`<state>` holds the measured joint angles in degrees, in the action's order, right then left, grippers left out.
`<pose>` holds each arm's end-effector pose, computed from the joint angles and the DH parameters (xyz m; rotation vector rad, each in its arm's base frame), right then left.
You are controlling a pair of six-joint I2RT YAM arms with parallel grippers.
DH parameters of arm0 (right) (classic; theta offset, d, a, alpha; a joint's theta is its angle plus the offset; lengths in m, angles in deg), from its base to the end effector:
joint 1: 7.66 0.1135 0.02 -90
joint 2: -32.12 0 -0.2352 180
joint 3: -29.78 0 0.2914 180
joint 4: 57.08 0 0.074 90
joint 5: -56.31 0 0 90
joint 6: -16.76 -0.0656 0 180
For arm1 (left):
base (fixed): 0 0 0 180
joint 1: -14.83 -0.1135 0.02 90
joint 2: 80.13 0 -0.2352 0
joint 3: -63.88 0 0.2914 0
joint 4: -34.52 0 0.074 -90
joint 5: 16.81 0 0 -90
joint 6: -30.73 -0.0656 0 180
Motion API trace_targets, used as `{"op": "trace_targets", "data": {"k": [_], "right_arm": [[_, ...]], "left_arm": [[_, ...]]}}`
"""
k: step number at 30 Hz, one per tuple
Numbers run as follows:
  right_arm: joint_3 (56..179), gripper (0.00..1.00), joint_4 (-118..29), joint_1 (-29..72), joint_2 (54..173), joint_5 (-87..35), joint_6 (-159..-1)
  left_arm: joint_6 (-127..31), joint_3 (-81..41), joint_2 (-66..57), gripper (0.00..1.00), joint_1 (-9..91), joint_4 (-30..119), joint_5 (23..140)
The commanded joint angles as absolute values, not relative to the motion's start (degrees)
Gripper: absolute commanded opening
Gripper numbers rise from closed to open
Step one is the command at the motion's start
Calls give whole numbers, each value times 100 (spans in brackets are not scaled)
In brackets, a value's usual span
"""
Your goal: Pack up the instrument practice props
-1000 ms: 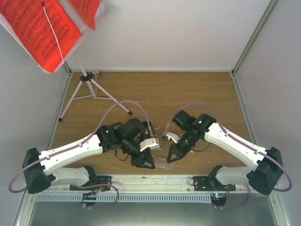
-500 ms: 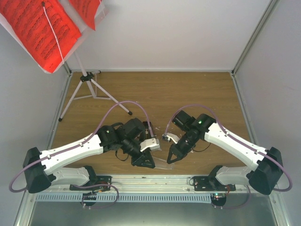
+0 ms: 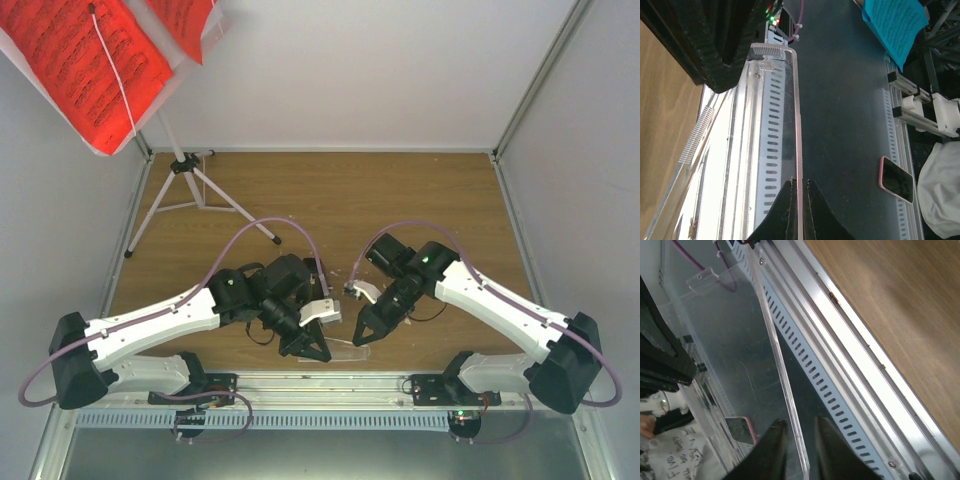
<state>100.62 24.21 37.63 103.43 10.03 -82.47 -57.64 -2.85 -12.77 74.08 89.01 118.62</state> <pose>0.1461 0.2120 0.2137 0.9164 -2.5615 -1.0595 0.1079 -0.2727 0.2289 1.5987 2.1762 -1.3924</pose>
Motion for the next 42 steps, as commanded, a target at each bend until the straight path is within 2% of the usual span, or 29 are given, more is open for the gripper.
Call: {"op": "trace_targets", "data": {"k": [1,7,12,16,20,23,29,33,38,42], "right_arm": [[10331,25,2361,3786,10175,584,-8412],[10660,51,2048,3637,9925,-307,-8767],[10526,65,1158,2751,9410,-594,-8711],[10454,82,15,1894,8872,-311,-8823],[10286,98,-1470,1667,8335,-305,-9379],[9998,100,-2731,1638,7884,-527,-9843],[9338,100,-4213,1633,7012,-1025,-10361],[8984,100,-4834,1629,6742,-652,-10453],[8610,100,-5475,1634,6875,309,-10948],[8271,100,-6205,1686,6990,621,-11433]], "left_arm": [[-5600,-56,-1336,0,7436,8578,12040],[-5158,114,-1517,0,7439,7875,12005],[-4402,420,-1801,0,7412,6491,11812],[-3957,413,-1887,0,7346,5348,11424],[-3486,315,-1884,0,7173,4256,11056],[-3229,84,-1756,0,6909,3955,10730],[-2555,34,-1675,0,6315,3179,10797],[-2264,99,-1769,0,6104,2744,10835],[-1971,315,-1970,0,5993,2089,10927],[-1868,365,-2042,0,5992,1759,11182]]}}
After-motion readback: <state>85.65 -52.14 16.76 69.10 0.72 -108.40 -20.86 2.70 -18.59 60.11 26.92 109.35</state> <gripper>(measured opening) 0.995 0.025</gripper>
